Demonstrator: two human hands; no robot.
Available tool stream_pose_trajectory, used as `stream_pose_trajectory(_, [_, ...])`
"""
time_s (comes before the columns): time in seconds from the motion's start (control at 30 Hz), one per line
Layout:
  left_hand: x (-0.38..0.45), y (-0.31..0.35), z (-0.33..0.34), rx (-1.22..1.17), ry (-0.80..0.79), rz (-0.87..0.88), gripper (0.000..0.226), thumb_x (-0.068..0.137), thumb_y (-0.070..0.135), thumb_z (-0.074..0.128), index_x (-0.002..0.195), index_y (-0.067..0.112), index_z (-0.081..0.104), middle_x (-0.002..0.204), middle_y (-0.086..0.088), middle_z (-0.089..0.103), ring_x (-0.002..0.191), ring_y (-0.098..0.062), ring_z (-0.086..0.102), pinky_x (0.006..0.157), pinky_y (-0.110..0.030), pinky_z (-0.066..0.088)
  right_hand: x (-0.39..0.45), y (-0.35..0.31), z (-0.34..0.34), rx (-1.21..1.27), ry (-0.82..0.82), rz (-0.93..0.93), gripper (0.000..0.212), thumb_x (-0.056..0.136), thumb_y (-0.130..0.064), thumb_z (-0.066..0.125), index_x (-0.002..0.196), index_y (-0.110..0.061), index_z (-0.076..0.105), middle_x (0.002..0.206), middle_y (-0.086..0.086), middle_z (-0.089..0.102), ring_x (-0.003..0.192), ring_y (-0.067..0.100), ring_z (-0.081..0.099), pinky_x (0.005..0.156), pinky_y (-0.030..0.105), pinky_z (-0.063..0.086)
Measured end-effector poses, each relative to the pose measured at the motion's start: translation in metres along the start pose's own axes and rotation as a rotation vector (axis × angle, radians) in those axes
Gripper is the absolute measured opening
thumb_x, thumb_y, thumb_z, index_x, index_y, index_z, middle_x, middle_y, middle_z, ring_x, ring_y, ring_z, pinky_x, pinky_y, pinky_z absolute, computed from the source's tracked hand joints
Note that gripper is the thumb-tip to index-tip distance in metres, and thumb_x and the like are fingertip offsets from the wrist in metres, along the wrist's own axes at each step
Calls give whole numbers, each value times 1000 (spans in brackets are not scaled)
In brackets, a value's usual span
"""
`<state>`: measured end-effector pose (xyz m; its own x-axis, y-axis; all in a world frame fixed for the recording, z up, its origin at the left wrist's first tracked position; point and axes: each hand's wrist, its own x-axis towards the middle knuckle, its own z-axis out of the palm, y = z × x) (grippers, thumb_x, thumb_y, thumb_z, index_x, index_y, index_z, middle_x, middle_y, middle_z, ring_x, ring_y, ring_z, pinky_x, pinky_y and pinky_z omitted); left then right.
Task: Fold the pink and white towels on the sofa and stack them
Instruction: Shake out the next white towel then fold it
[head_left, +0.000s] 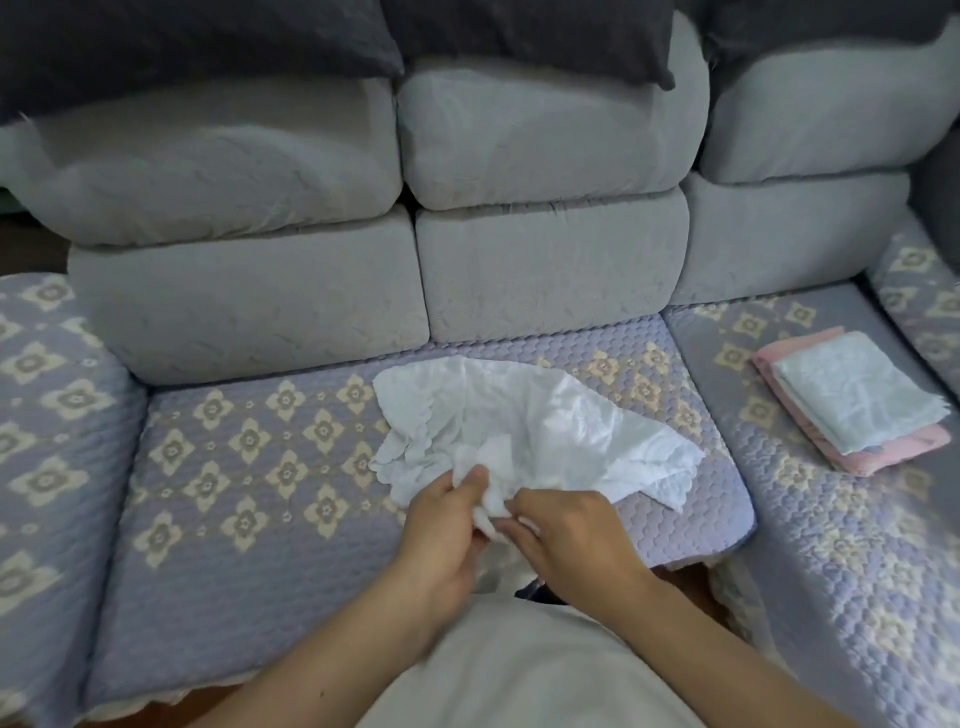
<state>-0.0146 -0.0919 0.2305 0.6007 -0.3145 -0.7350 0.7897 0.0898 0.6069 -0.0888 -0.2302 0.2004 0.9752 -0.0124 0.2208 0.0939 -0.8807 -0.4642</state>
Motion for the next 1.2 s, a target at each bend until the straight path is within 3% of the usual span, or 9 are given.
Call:
stream_pose_trajectory(0.13, [-4, 2, -15, 62, -7, 66, 25, 98, 20, 63, 107, -2, 69, 105, -33, 67, 97, -43, 69, 93, -55, 56, -1, -20, -2, 293, -214, 304, 46, 95, -61, 48, 79, -24, 69, 65, -7, 63, 60, 12, 56, 61, 32, 48])
stream_pose_trajectory(0.23, [-11, 0, -27, 353, -79, 234, 20, 93, 25, 69, 93, 6, 72, 95, -35, 65, 80, -39, 68, 79, -47, 55, 12, -23, -18, 593, -34, 743, 40, 93, -59, 55, 78, -25, 71, 72, -9, 69, 67, 6, 62, 71, 30, 50])
stream_pose_trajectory(0.37, [-21, -10, -35, 468, -274, 186, 18, 83, 27, 72, 75, 11, 73, 70, -22, 66, 67, -21, 59, 66, -32, 45, 32, -25, -32, 886, -515, 934, 58, 91, -69, 51, 93, -19, 79, 94, 0, 78, 95, 15, 73, 91, 32, 53])
stream_pose_trajectory(0.5, [-27, -13, -46, 573, -300, 129, 28, 97, 31, 64, 85, 10, 77, 71, -14, 70, 69, -9, 63, 69, -22, 48, 32, -24, -30, 901, -631, 945, 25, 91, -37, 69, 98, -14, 75, 96, 6, 77, 95, 22, 73, 93, 40, 57])
stream_pose_trajectory(0.63, [-19, -15, -59, 346, 84, 192, 33, 100, 33, 58, 95, 3, 70, 75, -7, 71, 72, -21, 64, 66, -30, 49, 21, -13, -30, 1151, -378, 958, 32, 88, -26, 76, 107, -1, 73, 108, 22, 73, 102, 37, 71, 94, 47, 55])
stream_pose_trajectory(0.73, [-11, -5, -70, 277, 312, 387, 19, 104, 19, 49, 115, 28, 61, 99, 1, 72, 87, -17, 71, 76, -35, 58, 16, -11, -31, 1236, -427, 881, 49, 82, -25, 80, 118, 5, 66, 120, 28, 67, 114, 45, 63, 105, 58, 46])
stream_pose_trajectory(0.9, [-16, 3, -54, 718, 75, 527, 36, 93, -4, 45, 84, 20, 69, 82, 5, 69, 74, -1, 60, 67, -16, 46, 20, -27, -27, 1130, -575, 732, 43, 81, -26, 82, 112, 1, 70, 115, 25, 70, 112, 44, 65, 104, 58, 47])
stream_pose_trajectory(1.03, [-16, 3, -48, 621, -119, 377, 26, 93, 11, 52, 81, 20, 73, 82, 4, 73, 82, -16, 68, 75, -37, 52, 27, -37, -26, 913, -632, 640, 21, 85, -25, 79, 99, -9, 76, 103, 14, 75, 101, 28, 71, 97, 46, 53])
stream_pose_trajectory(1.2, [-26, 1, -56, 544, -179, 350, 16, 97, 22, 64, 87, 25, 75, 92, 4, 75, 92, -15, 71, 83, -34, 56, 25, -44, -29, 888, -618, 669, 18, 90, -31, 75, 100, -17, 78, 99, 1, 77, 96, 15, 73, 94, 33, 54])
